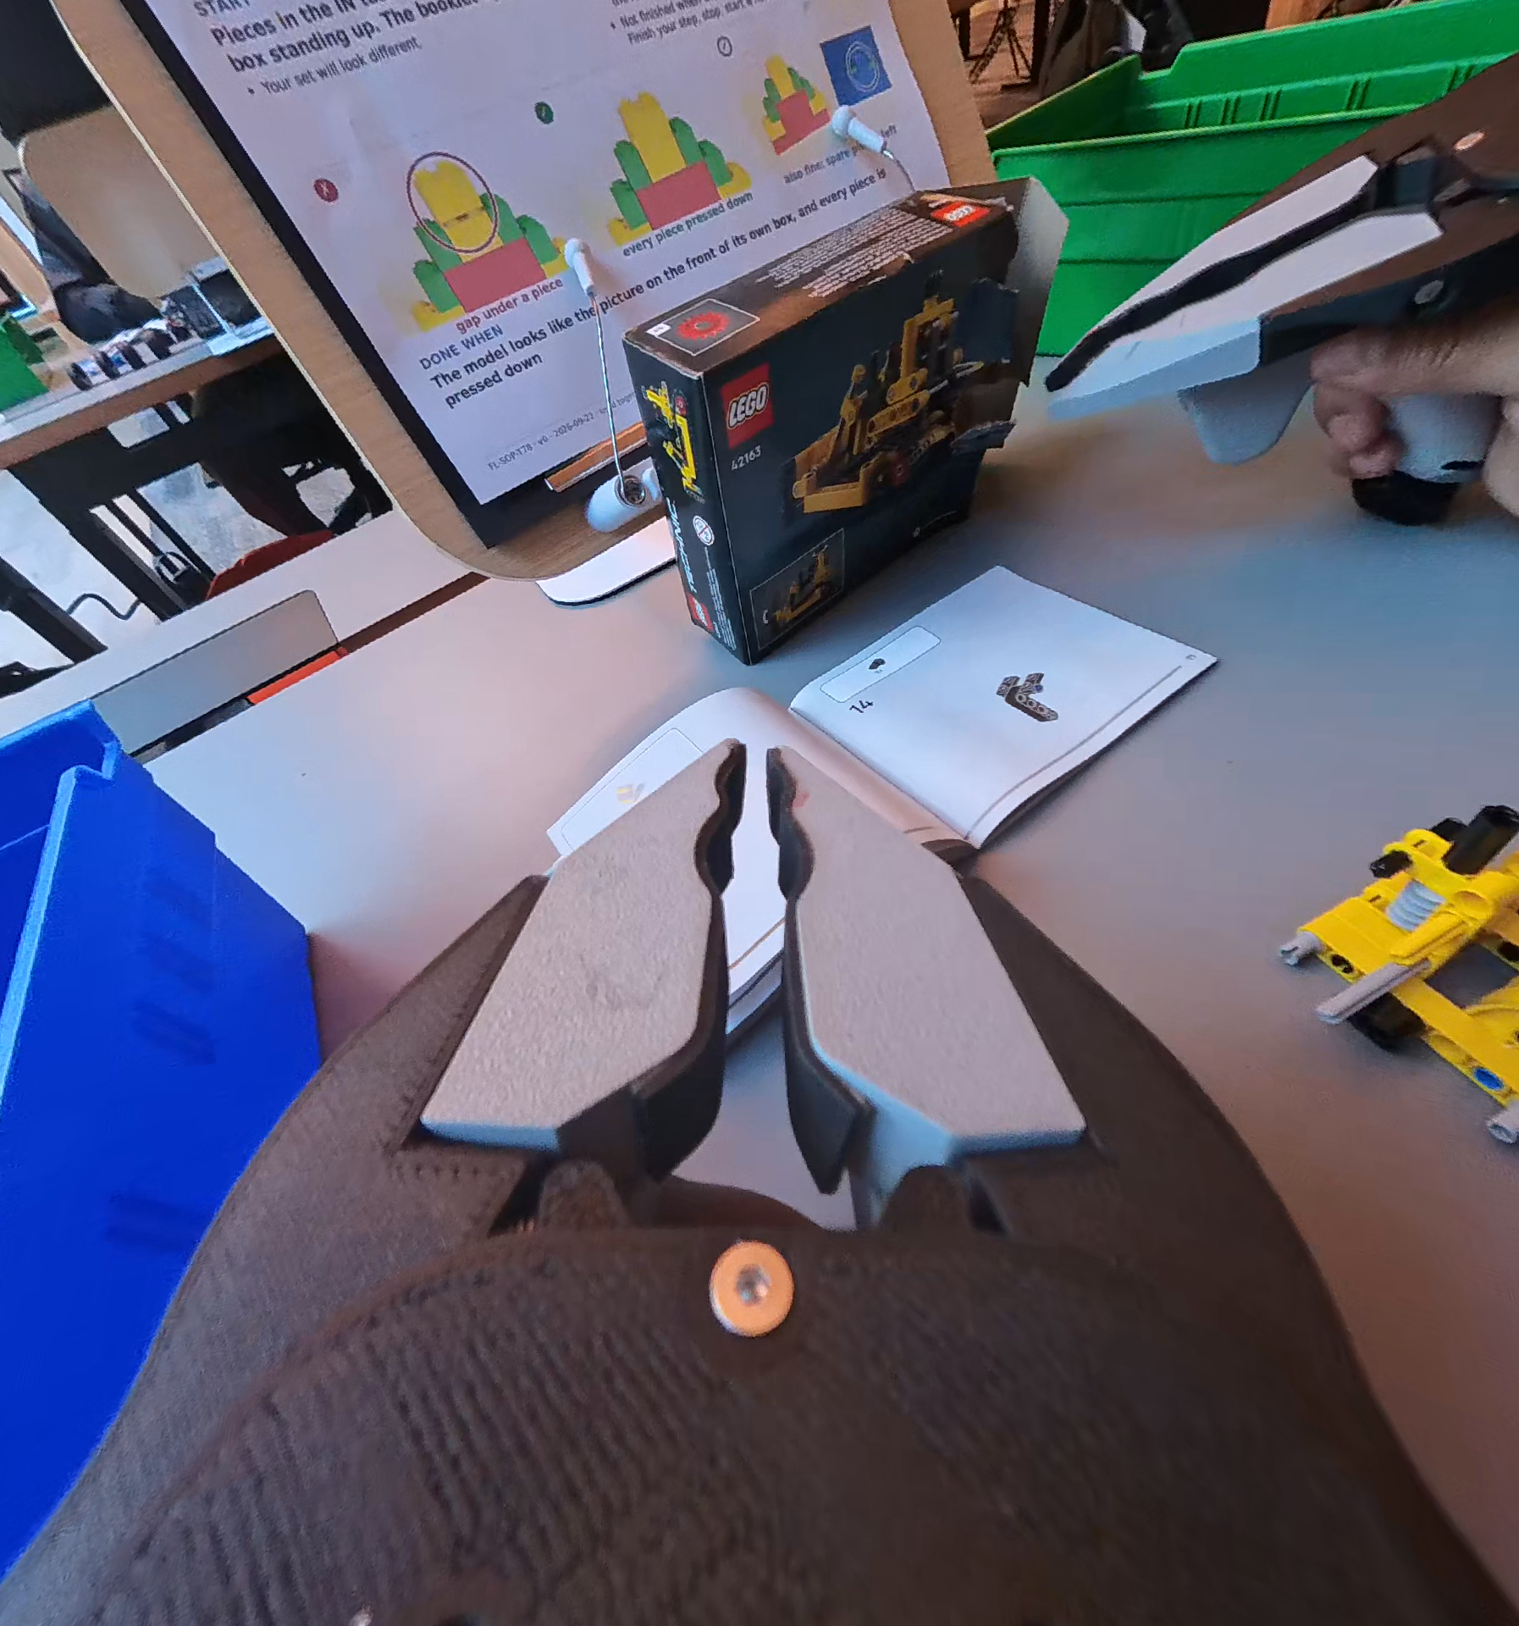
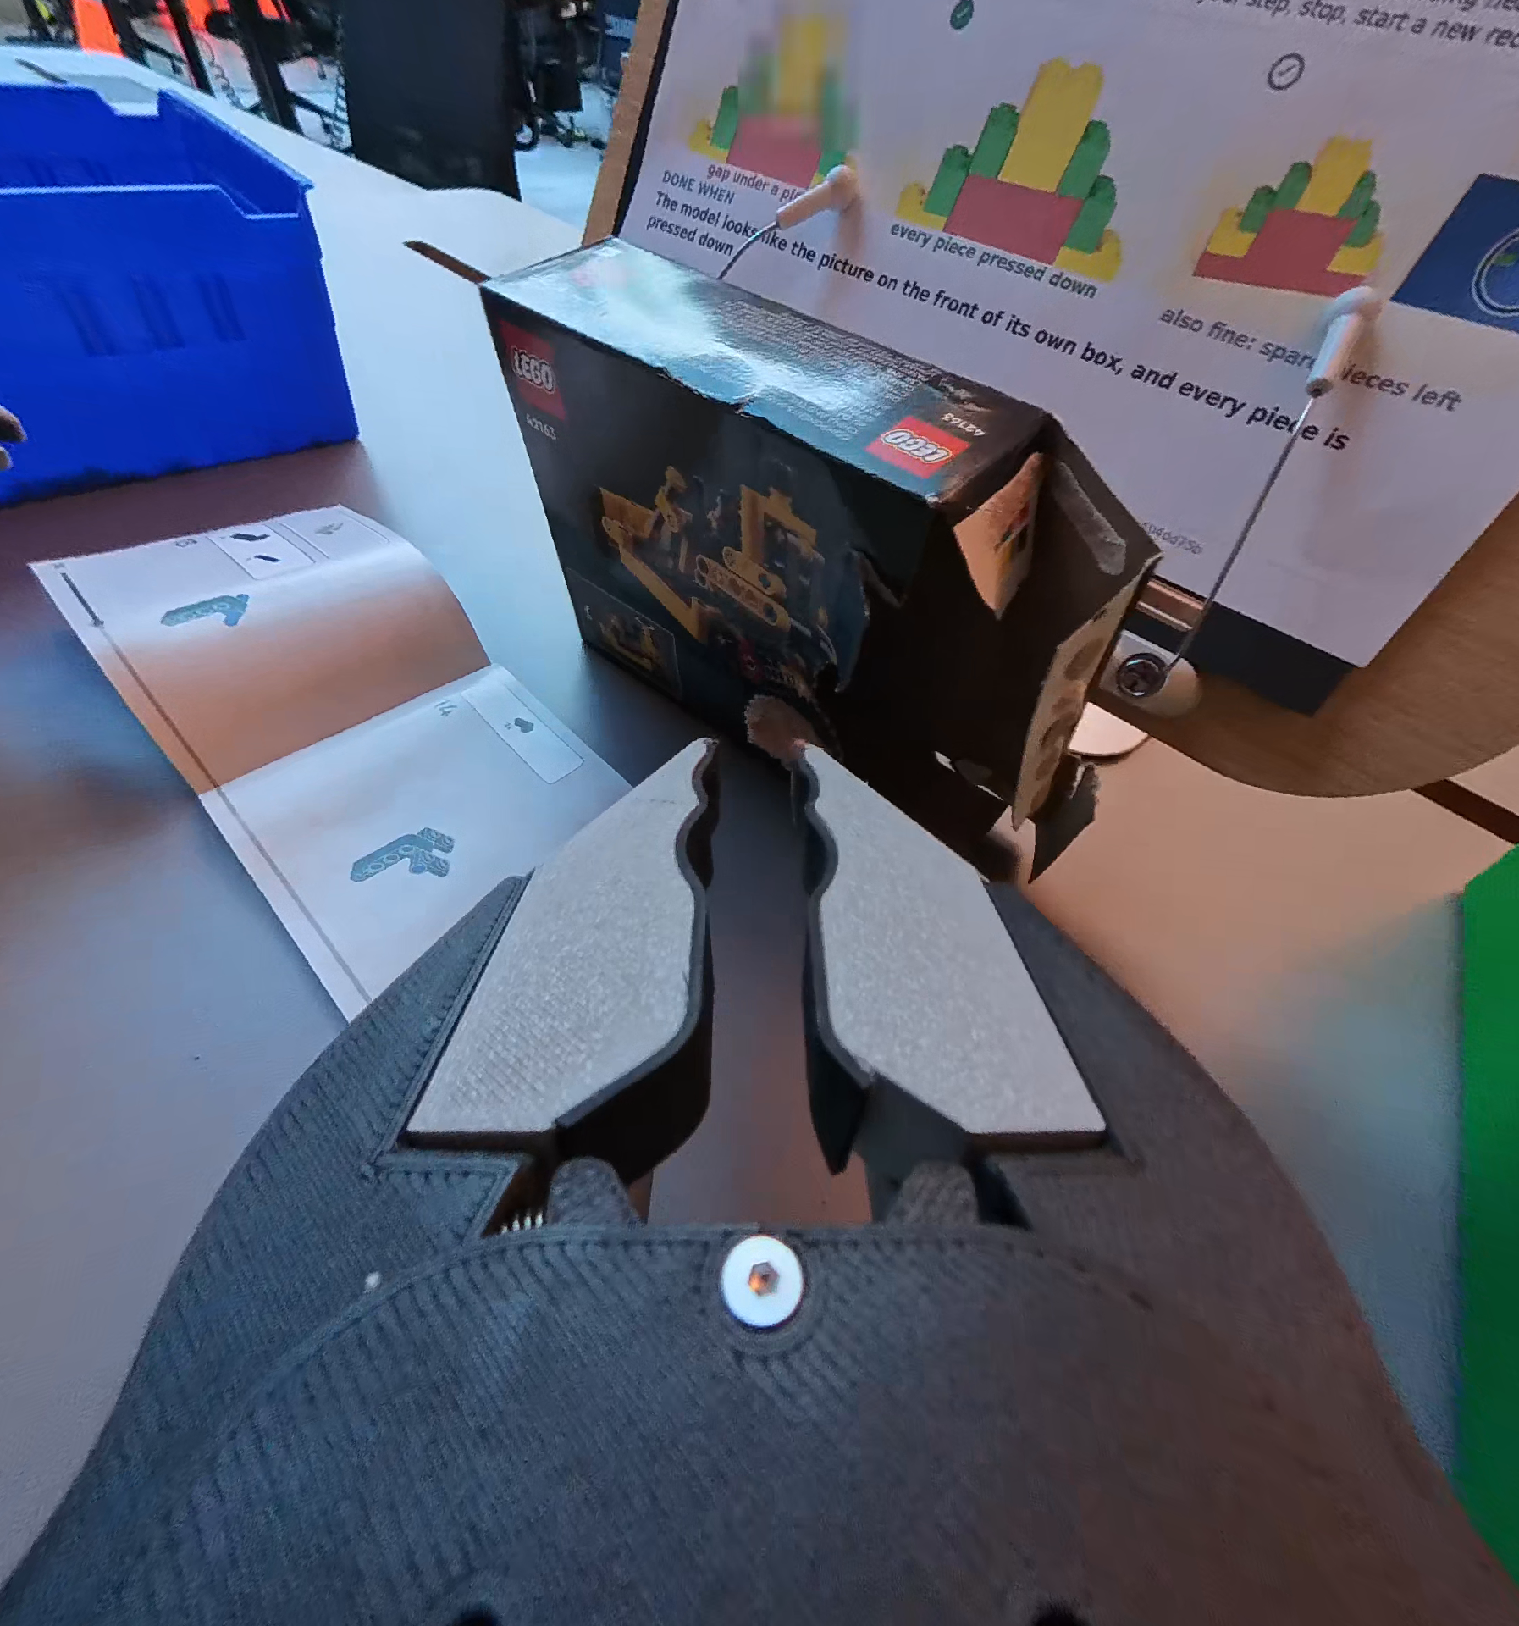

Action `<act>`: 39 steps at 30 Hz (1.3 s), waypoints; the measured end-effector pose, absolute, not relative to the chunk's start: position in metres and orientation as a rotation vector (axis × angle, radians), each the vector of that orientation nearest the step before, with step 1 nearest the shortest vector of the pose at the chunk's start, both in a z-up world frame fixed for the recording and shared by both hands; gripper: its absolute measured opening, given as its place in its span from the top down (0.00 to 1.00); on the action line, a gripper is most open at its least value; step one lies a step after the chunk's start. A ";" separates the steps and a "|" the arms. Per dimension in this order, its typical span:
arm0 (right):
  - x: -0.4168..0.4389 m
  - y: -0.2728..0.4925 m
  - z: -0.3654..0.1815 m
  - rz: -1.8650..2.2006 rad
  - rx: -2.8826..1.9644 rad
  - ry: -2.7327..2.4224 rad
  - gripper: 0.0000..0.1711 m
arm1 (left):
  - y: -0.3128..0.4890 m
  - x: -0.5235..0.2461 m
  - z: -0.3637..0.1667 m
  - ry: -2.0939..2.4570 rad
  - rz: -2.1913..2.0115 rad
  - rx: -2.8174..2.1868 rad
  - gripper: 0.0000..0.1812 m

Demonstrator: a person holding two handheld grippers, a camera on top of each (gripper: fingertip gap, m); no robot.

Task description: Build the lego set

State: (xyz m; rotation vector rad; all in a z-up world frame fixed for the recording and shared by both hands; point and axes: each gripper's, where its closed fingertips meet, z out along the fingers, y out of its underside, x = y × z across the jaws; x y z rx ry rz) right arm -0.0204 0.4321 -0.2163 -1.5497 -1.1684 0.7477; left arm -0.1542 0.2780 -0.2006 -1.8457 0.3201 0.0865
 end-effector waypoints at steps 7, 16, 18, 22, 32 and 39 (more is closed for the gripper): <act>-0.021 0.432 -0.217 0.750 -1.550 -1.171 0.93 | 0.279 -0.155 -0.201 0.315 0.091 -1.846 0.99; -0.021 0.433 -0.218 0.770 -1.564 -1.169 0.90 | 0.280 -0.156 -0.201 0.314 0.107 -1.839 1.00; -0.021 0.433 -0.218 0.776 -1.568 -1.170 0.89 | 0.280 -0.157 -0.201 0.311 0.110 -1.839 0.99; -0.022 0.433 -0.221 0.787 -1.586 -1.180 0.87 | 0.279 -0.157 -0.197 0.312 0.117 -1.822 1.00; -0.023 0.431 -0.224 0.797 -1.600 -1.204 0.85 | 0.279 -0.166 -0.191 0.248 0.119 -1.808 1.00; -0.025 0.430 -0.227 0.789 -1.605 -1.228 0.86 | 0.279 -0.183 -0.179 0.121 0.055 -1.788 1.00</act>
